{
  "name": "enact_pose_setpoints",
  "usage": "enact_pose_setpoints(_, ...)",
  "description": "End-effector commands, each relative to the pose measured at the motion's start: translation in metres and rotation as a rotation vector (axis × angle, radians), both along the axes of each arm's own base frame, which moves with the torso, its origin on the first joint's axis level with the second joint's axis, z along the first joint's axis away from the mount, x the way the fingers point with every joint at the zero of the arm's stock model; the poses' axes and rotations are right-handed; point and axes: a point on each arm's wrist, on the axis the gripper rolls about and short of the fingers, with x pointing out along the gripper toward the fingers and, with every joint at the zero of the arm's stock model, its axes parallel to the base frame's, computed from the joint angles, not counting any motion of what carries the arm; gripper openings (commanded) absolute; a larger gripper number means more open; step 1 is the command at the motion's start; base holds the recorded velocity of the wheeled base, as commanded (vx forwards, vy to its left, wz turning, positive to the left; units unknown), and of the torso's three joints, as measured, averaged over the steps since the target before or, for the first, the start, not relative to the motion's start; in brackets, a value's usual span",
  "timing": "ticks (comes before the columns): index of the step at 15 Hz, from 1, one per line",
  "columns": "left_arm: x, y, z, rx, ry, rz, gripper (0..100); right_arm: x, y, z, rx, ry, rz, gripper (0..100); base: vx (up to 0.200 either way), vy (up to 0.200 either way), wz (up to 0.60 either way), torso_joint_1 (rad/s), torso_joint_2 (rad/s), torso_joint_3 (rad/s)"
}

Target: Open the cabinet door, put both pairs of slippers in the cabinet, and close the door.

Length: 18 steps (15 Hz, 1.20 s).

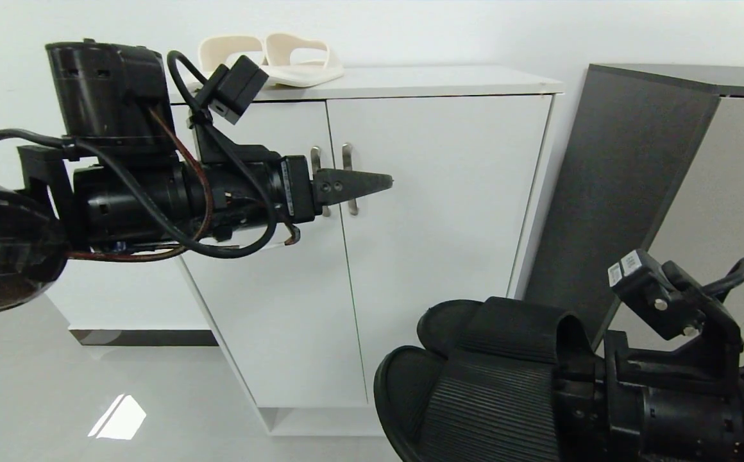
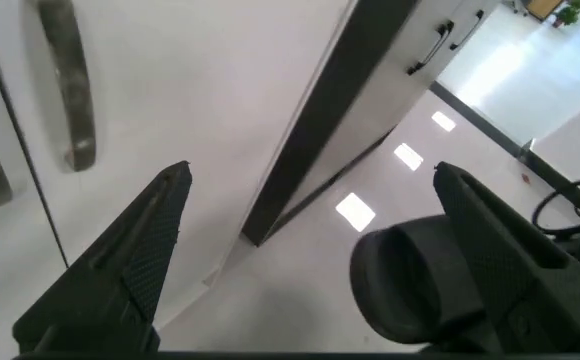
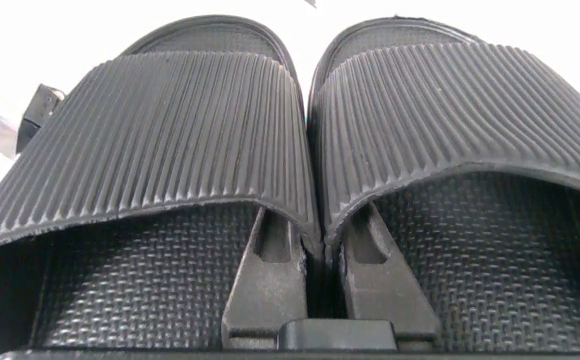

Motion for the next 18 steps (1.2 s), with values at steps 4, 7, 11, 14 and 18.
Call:
enact_pose_setpoints(4, 0.028, 0.015, 0.002, -0.006, -0.006, 0.082, 100, -0.002, -0.002, 0.002, 0.008, -0.007, -0.001, 0, 0.0, 0.0, 0.0, 0.0, 0.0, 0.0)
enact_pose_setpoints(7, 0.037, 0.015, 0.001, -0.005, -0.005, 0.09, 100, -0.003, -0.003, 0.003, 0.011, -0.009, 0.001, 0, 0.0, 0.0, 0.0, 0.0, 0.0, 0.0)
enact_pose_setpoints(11, 0.053, 0.008, -0.005, 0.001, 0.007, 0.088, 100, -0.007, -0.007, 0.003, 0.015, -0.014, 0.003, 0, 0.0, 0.0, 0.0, 0.0, 0.0, 0.0)
enact_pose_setpoints(14, 0.065, 0.003, -0.008, 0.001, 0.011, 0.084, 100, -0.008, -0.008, 0.004, 0.021, -0.019, 0.004, 0, 0.0, 0.0, 0.0, 0.0, 0.0, 0.0)
enact_pose_setpoints(18, 0.084, -0.004, -0.012, -0.004, 0.013, 0.083, 100, -0.008, -0.009, 0.005, 0.024, -0.022, 0.003, 0, 0.0, 0.0, 0.0, 0.0, 0.0, 0.0)
